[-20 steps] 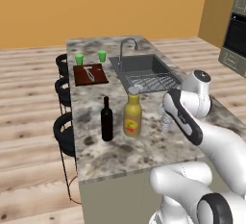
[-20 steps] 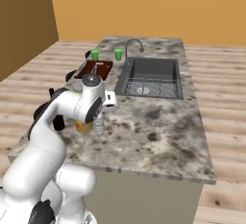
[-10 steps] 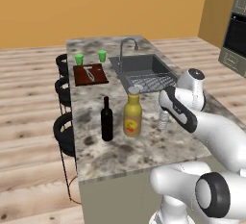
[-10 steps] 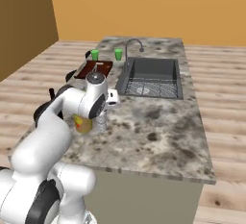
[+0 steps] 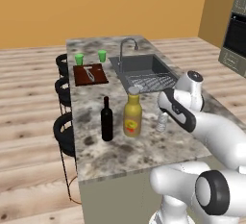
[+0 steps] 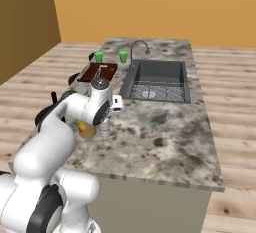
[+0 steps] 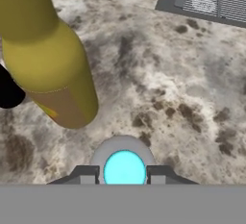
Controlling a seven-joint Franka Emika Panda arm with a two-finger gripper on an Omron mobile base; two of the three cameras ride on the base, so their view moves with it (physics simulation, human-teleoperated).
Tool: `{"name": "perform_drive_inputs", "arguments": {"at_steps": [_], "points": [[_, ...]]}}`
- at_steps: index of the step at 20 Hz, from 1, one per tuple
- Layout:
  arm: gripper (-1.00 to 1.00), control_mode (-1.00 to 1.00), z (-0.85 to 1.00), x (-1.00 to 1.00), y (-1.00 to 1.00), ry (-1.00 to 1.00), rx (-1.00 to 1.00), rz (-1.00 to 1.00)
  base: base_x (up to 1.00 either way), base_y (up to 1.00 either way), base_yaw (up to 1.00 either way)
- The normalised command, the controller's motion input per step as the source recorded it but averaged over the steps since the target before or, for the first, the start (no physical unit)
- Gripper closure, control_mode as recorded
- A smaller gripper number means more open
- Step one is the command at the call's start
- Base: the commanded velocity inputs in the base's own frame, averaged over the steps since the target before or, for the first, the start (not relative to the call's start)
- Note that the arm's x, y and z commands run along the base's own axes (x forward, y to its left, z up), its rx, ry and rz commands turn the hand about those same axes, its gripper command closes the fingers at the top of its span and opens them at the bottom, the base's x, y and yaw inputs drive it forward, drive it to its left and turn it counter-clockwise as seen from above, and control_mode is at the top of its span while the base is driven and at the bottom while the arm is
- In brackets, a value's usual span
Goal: Place the drinks on the dining counter in a tight cluster.
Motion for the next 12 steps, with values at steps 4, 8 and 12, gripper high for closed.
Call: {"name": "perform_drive_inputs", "arguments": {"at_steps": [4,8,12], "points": [[1.0,-1.0,-0.15,0.0,0.12,0.0,0.0,0.0,0.0,0.0,0.0],[1.0,-1.0,-0.2,0.06,0.03,-0.01,-0.01,0.0,0.0,0.0,0.0],[1.0,-1.0,-0.08,0.16,-0.02,-0.07,-0.01,0.0,0.0,0.0,0.0]]}}
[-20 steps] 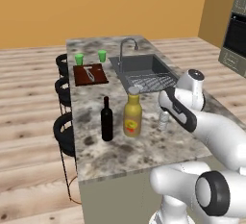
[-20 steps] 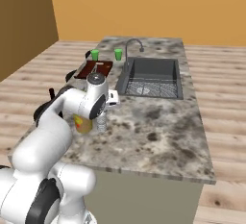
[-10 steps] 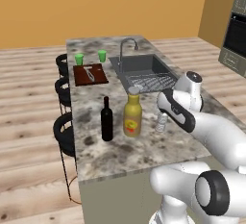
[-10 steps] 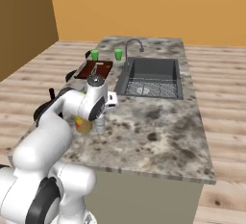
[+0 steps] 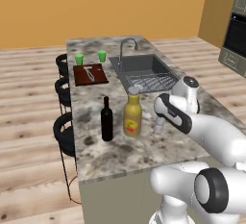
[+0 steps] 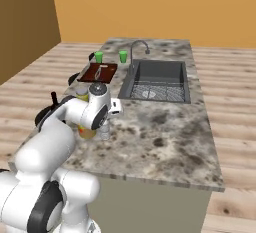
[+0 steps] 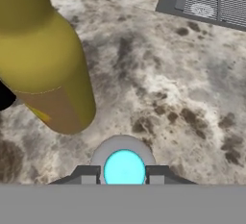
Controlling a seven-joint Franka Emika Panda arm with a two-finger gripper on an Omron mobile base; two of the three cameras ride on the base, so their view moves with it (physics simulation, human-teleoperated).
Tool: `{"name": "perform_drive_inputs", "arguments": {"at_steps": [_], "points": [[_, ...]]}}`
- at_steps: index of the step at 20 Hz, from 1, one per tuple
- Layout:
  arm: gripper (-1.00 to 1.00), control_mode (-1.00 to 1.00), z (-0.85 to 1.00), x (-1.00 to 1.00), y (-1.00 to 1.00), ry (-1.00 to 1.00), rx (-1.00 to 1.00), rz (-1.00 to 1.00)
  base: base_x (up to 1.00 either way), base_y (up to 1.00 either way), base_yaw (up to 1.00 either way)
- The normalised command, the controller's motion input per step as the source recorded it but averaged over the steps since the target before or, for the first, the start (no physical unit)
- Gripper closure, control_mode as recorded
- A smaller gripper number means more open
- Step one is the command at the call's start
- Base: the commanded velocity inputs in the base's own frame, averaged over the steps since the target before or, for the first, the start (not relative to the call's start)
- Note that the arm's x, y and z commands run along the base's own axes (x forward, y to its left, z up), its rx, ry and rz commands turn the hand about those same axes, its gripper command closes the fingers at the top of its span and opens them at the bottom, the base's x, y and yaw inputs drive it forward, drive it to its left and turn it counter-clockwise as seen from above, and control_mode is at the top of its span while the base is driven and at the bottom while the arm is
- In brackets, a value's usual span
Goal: Place the drinks on the dining counter in a tight cluster.
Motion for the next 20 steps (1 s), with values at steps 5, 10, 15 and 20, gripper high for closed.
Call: {"name": "perform_drive_inputs", "arguments": {"at_steps": [5,10,15,20], "points": [[1.0,-1.0,0.0,0.25,-0.04,-0.01,0.0,0.06,0.0,0.0,0.0],[1.0,-1.0,0.0,0.1,0.0,0.0,0.0,0.06,0.0,0.0,0.0],[1.0,-1.0,-0.09,0.0,0.0,0.0,-0.01,0.02,0.0,0.0,0.0],[1.0,-1.0,-0.04,0.0,0.0,0.0,-0.01,0.03,0.0,0.0,0.0]]}}
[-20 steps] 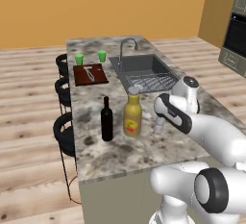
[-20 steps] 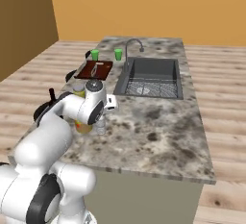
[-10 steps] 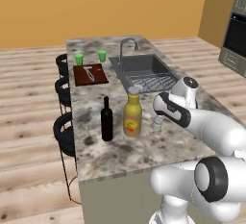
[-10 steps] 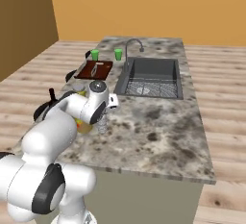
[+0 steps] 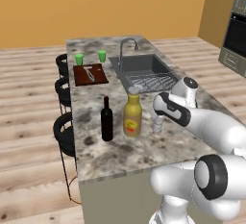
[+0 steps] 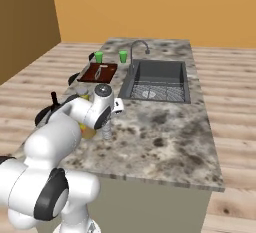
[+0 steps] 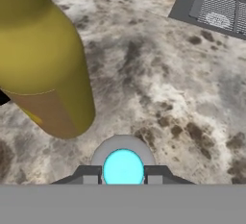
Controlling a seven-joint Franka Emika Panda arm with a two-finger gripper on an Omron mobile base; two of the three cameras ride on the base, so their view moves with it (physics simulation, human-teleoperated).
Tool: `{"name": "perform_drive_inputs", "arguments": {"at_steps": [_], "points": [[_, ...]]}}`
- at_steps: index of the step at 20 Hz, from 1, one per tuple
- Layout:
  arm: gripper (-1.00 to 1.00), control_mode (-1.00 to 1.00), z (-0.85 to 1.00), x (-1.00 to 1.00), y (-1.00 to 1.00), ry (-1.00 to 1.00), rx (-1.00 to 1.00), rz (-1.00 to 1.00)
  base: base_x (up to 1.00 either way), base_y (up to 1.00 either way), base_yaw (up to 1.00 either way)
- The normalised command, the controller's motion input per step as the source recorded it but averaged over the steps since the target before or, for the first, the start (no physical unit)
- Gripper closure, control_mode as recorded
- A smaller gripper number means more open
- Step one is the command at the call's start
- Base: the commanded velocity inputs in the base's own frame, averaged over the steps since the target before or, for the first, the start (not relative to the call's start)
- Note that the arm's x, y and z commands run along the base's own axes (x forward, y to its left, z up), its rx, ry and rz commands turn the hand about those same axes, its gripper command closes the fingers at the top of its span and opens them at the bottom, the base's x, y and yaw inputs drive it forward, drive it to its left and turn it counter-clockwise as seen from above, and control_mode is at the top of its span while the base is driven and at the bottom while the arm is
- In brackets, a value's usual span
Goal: Place the drinks on the dining counter in a tight cluster.
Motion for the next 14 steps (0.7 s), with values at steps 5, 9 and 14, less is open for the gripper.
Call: {"name": "perform_drive_inputs", "arguments": {"at_steps": [5,9,14], "points": [[1.0,-1.0,-0.12,0.0,0.0,0.0,-0.02,0.03,0.0,0.0,0.0],[1.0,-1.0,-0.06,0.0,0.0,0.0,-0.01,0.0,0.0,0.0,0.0],[1.0,-1.0,-0.21,0.0,0.0,0.0,-0.01,0.0,0.0,0.0,0.0]]}}
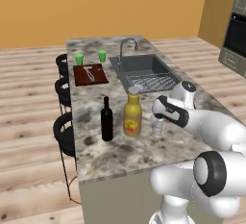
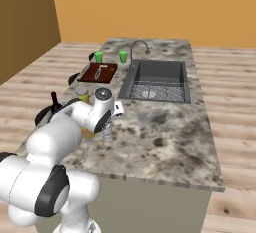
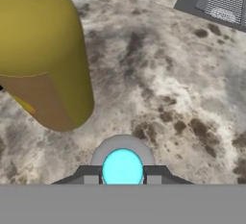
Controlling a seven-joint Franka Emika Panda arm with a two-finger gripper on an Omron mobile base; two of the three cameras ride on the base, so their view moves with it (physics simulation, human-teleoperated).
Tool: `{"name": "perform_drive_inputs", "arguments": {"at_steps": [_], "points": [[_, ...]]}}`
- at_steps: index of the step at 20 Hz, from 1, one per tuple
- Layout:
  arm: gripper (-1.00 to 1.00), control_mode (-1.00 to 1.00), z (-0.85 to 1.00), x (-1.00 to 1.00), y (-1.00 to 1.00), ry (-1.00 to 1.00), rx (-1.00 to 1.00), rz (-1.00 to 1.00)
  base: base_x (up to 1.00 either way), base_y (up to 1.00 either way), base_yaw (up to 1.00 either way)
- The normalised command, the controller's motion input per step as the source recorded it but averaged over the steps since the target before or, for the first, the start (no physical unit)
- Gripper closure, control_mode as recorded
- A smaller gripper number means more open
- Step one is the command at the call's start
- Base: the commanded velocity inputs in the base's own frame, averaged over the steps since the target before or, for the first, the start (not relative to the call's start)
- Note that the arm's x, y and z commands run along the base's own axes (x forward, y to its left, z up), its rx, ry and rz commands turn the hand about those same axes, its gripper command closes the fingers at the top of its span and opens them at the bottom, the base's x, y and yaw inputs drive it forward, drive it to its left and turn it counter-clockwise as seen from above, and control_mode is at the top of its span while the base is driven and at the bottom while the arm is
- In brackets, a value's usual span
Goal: Place the drinks on the dining counter in a tight cluster.
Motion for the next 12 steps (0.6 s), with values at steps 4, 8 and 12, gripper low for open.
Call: {"name": "perform_drive_inputs", "arguments": {"at_steps": [4,8,12], "points": [[1.0,-1.0,-0.15,0.0,0.0,0.0,0.0,0.0,0.0,0.0,0.0],[1.0,-1.0,-0.11,0.08,0.0,0.0,0.0,0.0,0.0,0.0,0.0],[1.0,-1.0,0.0,0.34,0.0,0.0,0.0,0.0,0.0,0.0,0.0]]}}
